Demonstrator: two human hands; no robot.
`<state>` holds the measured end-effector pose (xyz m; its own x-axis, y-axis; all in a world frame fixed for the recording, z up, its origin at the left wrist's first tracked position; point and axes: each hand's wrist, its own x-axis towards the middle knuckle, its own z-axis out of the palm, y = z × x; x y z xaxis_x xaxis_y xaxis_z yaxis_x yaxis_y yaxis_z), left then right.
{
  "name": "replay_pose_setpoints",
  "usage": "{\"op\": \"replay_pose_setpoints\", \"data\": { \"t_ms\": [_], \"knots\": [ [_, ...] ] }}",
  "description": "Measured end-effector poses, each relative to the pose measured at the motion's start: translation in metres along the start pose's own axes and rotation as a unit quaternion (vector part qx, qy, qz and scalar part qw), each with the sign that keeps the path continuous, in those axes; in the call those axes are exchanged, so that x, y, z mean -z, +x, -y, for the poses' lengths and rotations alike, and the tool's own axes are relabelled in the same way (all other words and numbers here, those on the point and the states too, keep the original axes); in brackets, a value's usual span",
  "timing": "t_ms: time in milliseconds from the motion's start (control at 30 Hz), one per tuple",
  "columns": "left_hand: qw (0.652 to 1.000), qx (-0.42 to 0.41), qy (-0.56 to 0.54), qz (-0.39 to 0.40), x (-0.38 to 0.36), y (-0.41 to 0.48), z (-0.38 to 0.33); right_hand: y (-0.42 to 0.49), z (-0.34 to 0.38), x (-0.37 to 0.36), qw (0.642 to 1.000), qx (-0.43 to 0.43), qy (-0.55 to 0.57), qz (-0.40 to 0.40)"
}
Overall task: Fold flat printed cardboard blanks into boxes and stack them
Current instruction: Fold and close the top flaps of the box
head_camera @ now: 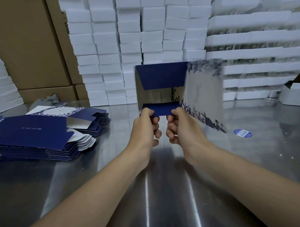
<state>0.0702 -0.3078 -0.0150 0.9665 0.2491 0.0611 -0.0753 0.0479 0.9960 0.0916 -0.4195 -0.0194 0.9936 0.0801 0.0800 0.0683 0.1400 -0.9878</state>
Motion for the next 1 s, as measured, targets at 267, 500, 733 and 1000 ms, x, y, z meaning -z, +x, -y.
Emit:
{"op": "replay_pose_setpoints", "data": {
  "t_ms": [267,500,733,1000],
  "knots": [
    [0.998,-0.008,0.008,0.068,-0.005,0.001,0.002,0.001,0.001,0.001,1.0,0.004,0.01,0.025],
    [0.998,0.018,-0.025,0.055,-0.005,-0.001,0.006,0.001,0.003,0.002,0.999,0.005,0.019,0.043],
    [0.999,0.024,-0.046,-0.003,-0.001,0.003,0.006,-0.002,0.001,0.0,1.0,0.007,-0.022,0.008],
    [0.998,0.045,-0.042,0.007,-0.001,0.004,0.007,0.012,-0.002,0.0,0.996,0.005,0.075,0.042]
  ]
}}
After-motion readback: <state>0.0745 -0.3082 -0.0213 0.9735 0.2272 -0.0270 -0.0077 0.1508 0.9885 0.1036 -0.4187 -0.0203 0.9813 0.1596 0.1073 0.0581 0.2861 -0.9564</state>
